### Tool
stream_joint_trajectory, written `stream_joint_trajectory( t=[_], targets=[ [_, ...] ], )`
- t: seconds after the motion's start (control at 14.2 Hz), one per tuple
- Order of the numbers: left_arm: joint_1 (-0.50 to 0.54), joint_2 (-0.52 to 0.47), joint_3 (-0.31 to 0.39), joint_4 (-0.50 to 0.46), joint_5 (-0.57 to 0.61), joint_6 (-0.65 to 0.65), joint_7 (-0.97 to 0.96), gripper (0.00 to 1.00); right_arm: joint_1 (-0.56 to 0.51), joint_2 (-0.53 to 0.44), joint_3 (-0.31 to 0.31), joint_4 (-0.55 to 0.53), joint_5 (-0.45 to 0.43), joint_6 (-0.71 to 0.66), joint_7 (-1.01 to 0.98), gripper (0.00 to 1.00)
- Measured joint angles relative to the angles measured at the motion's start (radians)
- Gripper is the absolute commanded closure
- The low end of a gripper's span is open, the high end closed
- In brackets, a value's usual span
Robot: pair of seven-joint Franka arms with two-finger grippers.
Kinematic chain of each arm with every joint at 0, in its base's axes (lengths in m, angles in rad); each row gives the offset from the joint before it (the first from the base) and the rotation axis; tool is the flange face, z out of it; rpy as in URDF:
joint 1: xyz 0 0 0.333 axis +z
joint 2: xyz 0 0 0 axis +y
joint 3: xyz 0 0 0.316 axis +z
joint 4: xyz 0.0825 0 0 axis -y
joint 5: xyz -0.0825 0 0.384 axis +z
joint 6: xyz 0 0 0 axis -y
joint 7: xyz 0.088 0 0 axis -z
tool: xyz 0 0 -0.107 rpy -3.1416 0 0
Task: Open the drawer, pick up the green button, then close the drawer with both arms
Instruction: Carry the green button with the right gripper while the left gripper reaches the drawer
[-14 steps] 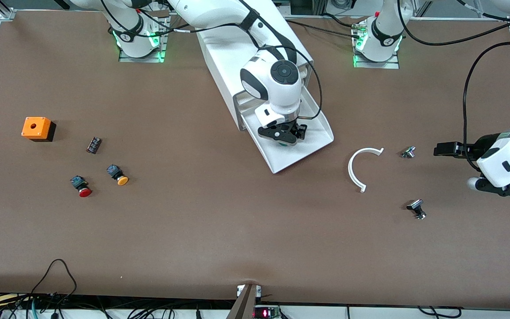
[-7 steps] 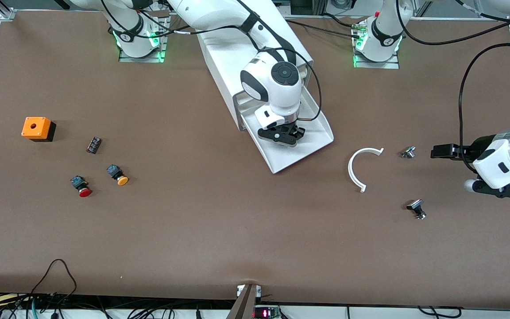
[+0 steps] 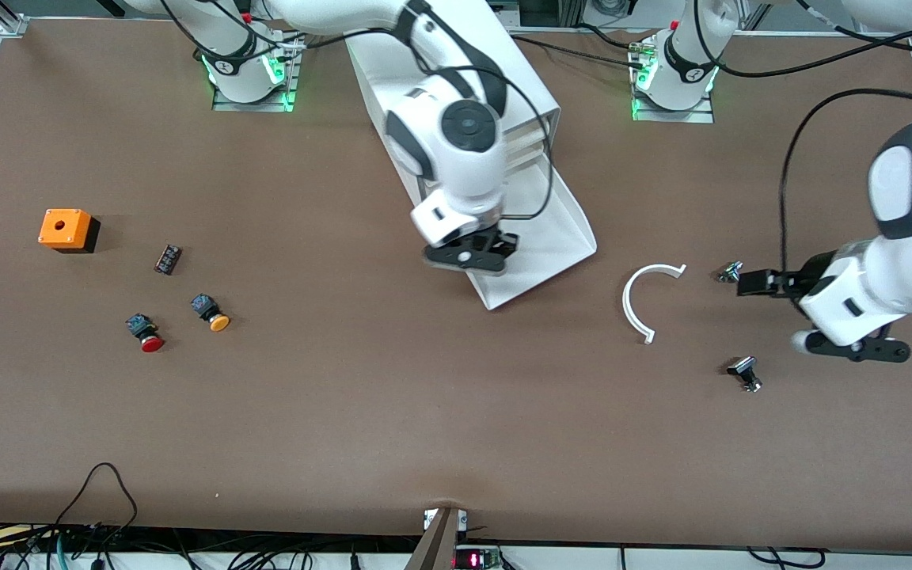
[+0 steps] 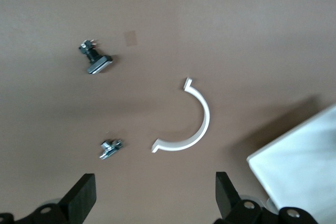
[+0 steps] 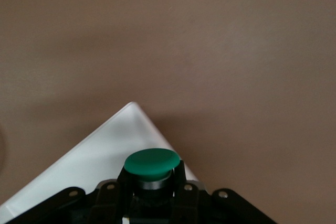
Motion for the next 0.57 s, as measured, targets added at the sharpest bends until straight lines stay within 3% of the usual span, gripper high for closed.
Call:
stream_joint_trajectory(
  t=[0.28, 0.57],
  targets=[
    [-0.08, 0.012, -0.02, -0.097, -0.004, 0.139, -0.188, 0.0, -0.202, -0.117, -0.003, -0.106, 0.041, -0.105, -0.425, 1.0],
    [-0.197, 0.023, -0.028, -0.23, -0.004, 0.308, -0.387, 0.0, -0.417, -0.157, -0.006, -0.227, 0.06, -0.125, -0.864, 1.0]
  ],
)
